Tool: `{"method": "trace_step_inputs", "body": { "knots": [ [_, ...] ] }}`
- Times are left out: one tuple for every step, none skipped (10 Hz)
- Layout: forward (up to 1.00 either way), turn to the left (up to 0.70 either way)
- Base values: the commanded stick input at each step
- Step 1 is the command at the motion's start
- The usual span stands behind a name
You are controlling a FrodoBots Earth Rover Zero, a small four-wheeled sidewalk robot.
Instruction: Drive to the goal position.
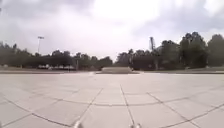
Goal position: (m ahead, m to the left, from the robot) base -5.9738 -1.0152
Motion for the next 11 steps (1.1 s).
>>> {"method": "trace_step_inputs", "body": {
  "knots": [
    [0.7,-0.34],
    [0.7,-0.34],
    [0.7,-0.34],
    [0.7,-0.34],
    [0.7,-0.34],
    [0.7,-0.34],
    [0.7,-0.34],
    [0.7,-0.34],
    [0.7,-0.34],
    [0.7,-0.34],
    [0.7,-0.34]
  ]
}}
